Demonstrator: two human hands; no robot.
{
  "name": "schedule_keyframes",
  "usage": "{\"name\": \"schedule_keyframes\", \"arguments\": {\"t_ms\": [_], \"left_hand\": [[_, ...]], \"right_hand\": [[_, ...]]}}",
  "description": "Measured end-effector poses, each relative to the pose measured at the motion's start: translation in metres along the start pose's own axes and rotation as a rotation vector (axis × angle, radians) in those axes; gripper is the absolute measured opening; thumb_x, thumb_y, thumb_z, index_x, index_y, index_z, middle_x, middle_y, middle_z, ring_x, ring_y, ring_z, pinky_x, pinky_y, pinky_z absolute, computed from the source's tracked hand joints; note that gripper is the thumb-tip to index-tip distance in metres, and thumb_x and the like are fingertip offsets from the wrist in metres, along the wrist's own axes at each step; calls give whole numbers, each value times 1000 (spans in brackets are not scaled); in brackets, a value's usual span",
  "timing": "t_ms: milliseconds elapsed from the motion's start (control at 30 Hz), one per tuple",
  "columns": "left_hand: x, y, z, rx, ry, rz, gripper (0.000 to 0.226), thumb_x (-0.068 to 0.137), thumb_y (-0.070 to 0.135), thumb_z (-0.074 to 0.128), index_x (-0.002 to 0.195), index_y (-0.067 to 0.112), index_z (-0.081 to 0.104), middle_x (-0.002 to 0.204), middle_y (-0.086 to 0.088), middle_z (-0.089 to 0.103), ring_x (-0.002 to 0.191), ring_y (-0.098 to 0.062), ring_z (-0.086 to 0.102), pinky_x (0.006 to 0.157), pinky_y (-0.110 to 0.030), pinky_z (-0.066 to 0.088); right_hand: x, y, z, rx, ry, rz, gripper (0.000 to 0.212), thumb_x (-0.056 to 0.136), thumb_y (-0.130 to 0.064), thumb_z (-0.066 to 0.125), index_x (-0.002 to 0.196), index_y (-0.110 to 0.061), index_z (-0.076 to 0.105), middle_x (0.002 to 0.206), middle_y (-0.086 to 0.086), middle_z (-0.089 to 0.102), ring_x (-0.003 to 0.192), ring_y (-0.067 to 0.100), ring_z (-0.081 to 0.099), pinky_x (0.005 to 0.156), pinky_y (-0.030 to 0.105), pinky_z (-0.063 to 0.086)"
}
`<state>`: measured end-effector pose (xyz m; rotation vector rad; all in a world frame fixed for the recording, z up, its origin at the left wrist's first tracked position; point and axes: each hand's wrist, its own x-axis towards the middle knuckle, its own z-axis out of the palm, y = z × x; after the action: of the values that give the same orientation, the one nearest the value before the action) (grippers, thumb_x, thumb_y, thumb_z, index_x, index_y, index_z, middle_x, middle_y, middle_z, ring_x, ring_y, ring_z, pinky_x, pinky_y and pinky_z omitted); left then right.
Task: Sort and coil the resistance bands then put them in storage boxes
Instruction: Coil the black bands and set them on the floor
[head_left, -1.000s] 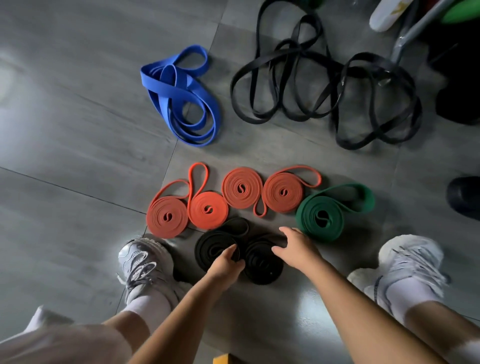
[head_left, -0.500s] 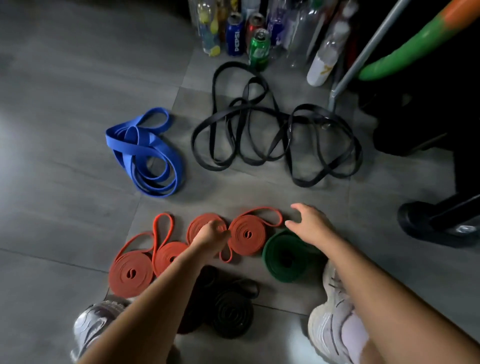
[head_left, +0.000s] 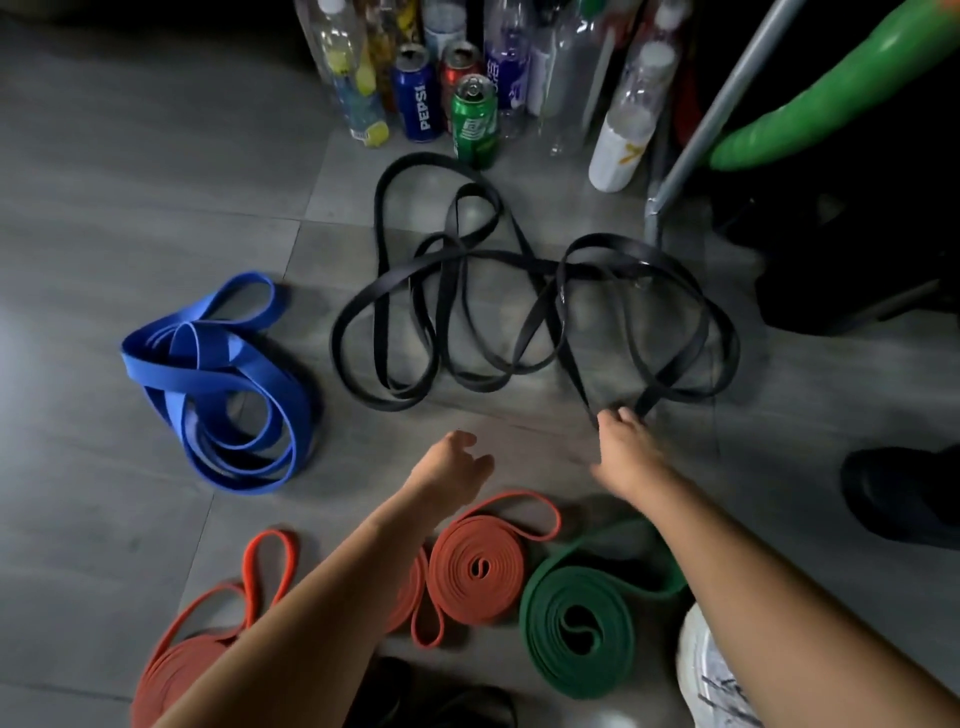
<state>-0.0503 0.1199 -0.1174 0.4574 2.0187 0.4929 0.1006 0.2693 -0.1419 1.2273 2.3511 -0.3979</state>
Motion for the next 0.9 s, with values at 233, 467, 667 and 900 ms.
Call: {"name": "schedule_keyframes", "arguments": {"t_ms": [233,467,667,900], "left_hand": [[-72,15,-13,158,-1,90,66,87,28,62,144,17,31,135,-10,51,114,-25,56,87,-29,46],[-182,114,-65,61,218,434,90,82,21,66,148,39,8,138,-11,29,103,-30,60,97,-38,46],[-283,185,-120,-81,350,704,25,93,17,50,118,18,54,110,-10,57,92,-28,62,86,-43,52],[-402,202,-165,-481,331,751,17,89,8,58,84,18,46,81,-8,62,57,-20,61,63,-34,53]], "right_hand": [[-61,-9,-84,192,382,-318,26,86,-30,62,106,-14,62,102,5,62,100,27,56,75,32,37],[-160,-29,-222,531,507,-508,21,81,-22,70,97,-11,66,87,-3,54,76,15,54,68,23,36],[-257,-46,-327,561,632,-712,14,78,-20,68,85,-25,58,83,-12,48,80,9,51,71,23,38],[-324,-53,-354,711,528,-529,64,68,-32,82,124,-20,52,102,-8,55,88,6,55,79,21,42]]}}
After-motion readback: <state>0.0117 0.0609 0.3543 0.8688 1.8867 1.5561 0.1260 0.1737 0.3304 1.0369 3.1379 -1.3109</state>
